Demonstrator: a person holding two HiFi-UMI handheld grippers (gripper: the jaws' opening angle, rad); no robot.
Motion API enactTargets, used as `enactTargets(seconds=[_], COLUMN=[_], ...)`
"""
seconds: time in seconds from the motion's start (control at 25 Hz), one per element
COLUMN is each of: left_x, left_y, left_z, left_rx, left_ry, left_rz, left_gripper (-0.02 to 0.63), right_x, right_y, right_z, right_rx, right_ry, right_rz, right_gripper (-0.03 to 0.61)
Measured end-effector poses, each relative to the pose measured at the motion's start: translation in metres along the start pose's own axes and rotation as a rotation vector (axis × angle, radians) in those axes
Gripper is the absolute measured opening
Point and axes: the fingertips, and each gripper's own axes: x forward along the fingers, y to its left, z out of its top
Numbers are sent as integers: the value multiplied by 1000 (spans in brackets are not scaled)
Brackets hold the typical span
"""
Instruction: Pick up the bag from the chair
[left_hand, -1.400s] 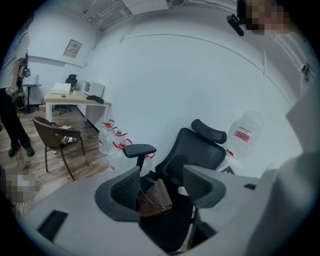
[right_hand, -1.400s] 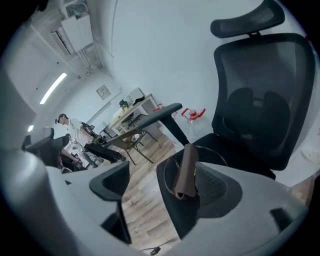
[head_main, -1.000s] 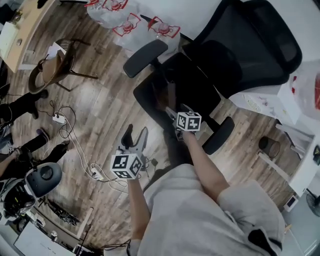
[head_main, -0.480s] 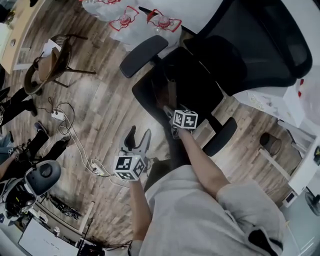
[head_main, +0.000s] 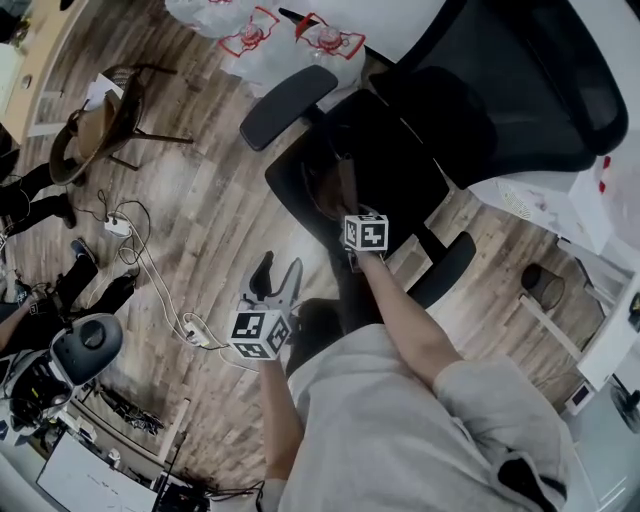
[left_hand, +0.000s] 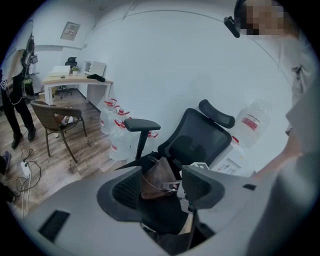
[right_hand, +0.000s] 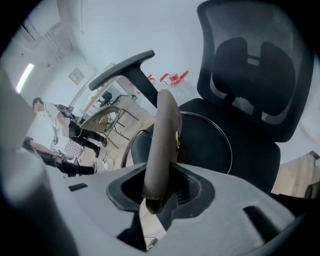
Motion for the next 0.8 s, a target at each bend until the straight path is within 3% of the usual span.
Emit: enactTargets(seconds=[0.28, 0.8], left_x=[3, 4], left_y=[-13, -40], left_z=[3, 18], left_rx=[27, 77], left_ry=[0, -22], left_rz=[-27, -89], left_gripper=[233, 233], right_x=[-16, -56], right_y=[6, 22], right_z=[20, 45], right_rx=[-187, -337], right_ry=[-47, -113], right_rz=[-2, 22], right_gripper=[109, 57])
